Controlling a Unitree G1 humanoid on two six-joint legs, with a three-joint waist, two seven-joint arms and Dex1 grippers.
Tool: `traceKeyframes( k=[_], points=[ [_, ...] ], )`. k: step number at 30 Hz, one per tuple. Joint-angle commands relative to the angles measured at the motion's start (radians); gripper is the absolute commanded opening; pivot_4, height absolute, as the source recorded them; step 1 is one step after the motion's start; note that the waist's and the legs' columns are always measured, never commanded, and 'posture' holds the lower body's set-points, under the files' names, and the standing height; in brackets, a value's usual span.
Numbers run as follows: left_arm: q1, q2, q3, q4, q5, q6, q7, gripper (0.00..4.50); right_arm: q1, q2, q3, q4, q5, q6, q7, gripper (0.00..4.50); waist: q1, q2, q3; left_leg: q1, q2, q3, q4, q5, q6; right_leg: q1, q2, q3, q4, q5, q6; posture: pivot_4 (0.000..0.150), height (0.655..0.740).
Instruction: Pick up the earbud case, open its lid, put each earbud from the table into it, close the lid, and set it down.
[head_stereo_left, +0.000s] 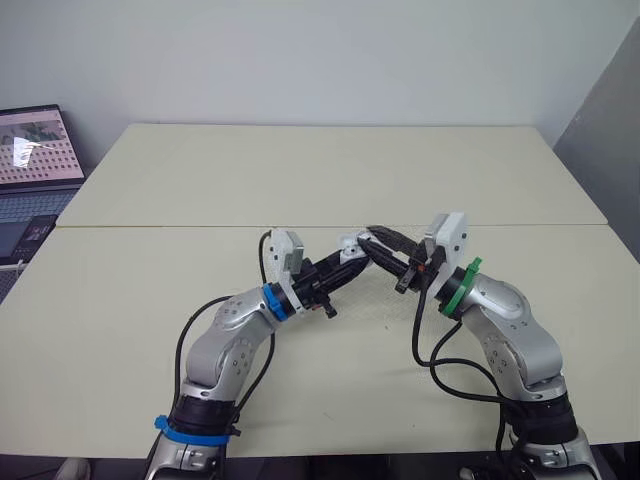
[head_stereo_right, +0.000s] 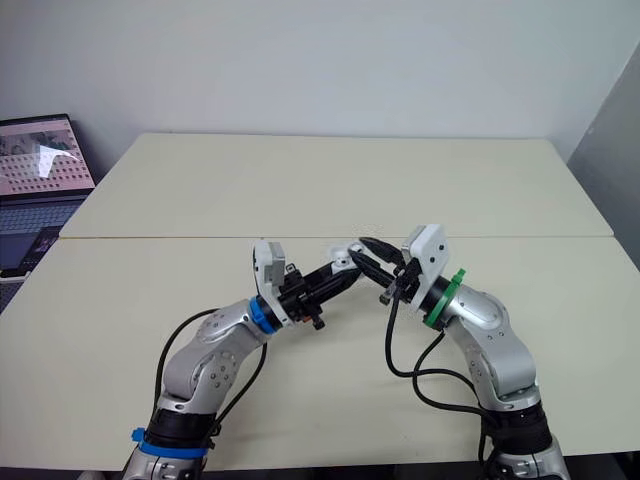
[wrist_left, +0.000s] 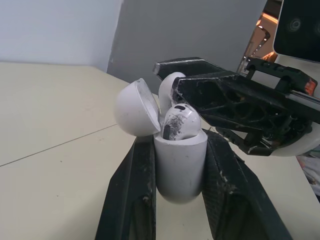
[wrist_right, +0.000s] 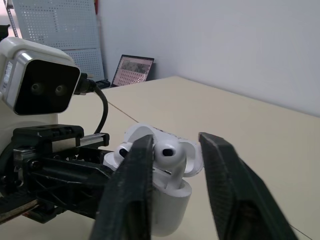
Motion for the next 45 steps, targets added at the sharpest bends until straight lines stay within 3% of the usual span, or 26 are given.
traceKeyframes(
  k=[1, 5, 6, 10, 14, 17, 21, 27, 45],
  points=[
    [-0.006, 0.002, 0.014, -0.017, -0.011, -0.031, -0.023, 0.80, 0.001, -0.008, -0.022, -0.029, 0.041, 0.003, -0.002, 2.87, 0.000, 0.000, 0.000, 0.000, 0.000, 0.000, 0.000, 0.000, 0.000, 0.000, 0.000, 0.000, 0.000, 0.000, 0.000, 0.150, 0.7400],
    [-0.015, 0.008, 0.019, 0.000, -0.008, -0.041, -0.033, 0.80, 0.000, -0.018, -0.050, -0.064, 0.100, 0.035, 0.001, 4.34, -0.001, 0.000, 0.000, 0.000, 0.000, 0.000, 0.000, 0.000, 0.000, 0.000, 0.000, 0.000, 0.000, 0.000, 0.000, 0.150, 0.7400],
    [-0.020, 0.013, 0.020, 0.004, -0.008, -0.041, -0.037, 0.80, -0.012, -0.022, -0.081, -0.072, 0.144, 0.064, -0.006, 4.47, -0.001, 0.000, 0.000, 0.000, 0.000, 0.000, 0.000, 0.000, 0.000, 0.000, 0.000, 0.000, 0.000, 0.000, 0.000, 0.150, 0.7400],
    [-0.035, 0.029, 0.013, 0.015, -0.004, -0.043, -0.063, 0.80, -0.057, -0.032, -0.188, -0.069, 0.312, 0.178, -0.048, 4.47, -0.001, 0.000, 0.000, 0.000, 0.000, 0.000, 0.000, 0.000, 0.000, 0.000, 0.000, 0.000, 0.000, 0.000, 0.000, 0.150, 0.7400],
    [-0.060, 0.056, -0.019, 0.028, -0.003, -0.030, -0.129, 0.80, -0.102, -0.122, -0.284, -0.002, 0.466, 0.320, -0.025, 4.47, -0.001, 0.001, 0.000, 0.000, 0.000, 0.000, 0.000, 0.000, 0.000, 0.000, 0.000, 0.000, 0.000, 0.000, 0.000, 0.150, 0.7400],
    [-0.082, 0.073, -0.036, 0.027, -0.015, -0.008, -0.179, 0.80, -0.121, -0.223, -0.272, 0.079, 0.473, 0.370, 0.056, 3.86, -0.001, 0.001, 0.000, 0.000, 0.000, 0.000, 0.000, 0.000, 0.001, 0.001, 0.000, 0.000, -0.001, 0.000, 0.000, 0.150, 0.7400],
    [-0.107, 0.125, -0.063, 0.045, -0.044, 0.028, -0.313, 0.80, -0.144, -0.336, -0.165, 0.175, 0.402, 0.363, 0.215, 2.38, -0.006, 0.001, 0.001, 0.000, 0.000, 0.001, 0.000, 0.000, 0.001, 0.001, 0.000, 0.001, -0.001, 0.000, 0.000, 0.150, 0.7400],
    [-0.145, 0.138, -0.077, 0.107, -0.035, 0.023, -0.408, 0.80, -0.174, -0.354, -0.091, 0.225, 0.352, 0.342, 0.293, 0.11, -0.008, 0.001, 0.001, 0.000, 0.001, 0.001, 0.000, 0.000, 0.001, 0.001, 0.002, 0.000, 0.000, 0.000, 0.000, 0.150, 0.7400],
    [-0.156, 0.105, -0.076, 0.249, 0.027, -0.073, -0.487, 0.80, -0.110, -0.379, -0.099, -0.002, 0.484, 0.472, 0.356, 0.05, -0.005, 0.001, 0.001, -0.001, 0.001, -0.001, 0.000, 0.000, 0.001, 0.000, 0.001, -0.001, -0.001, 0.000, 0.000, 0.150, 0.7400]
  ],
)
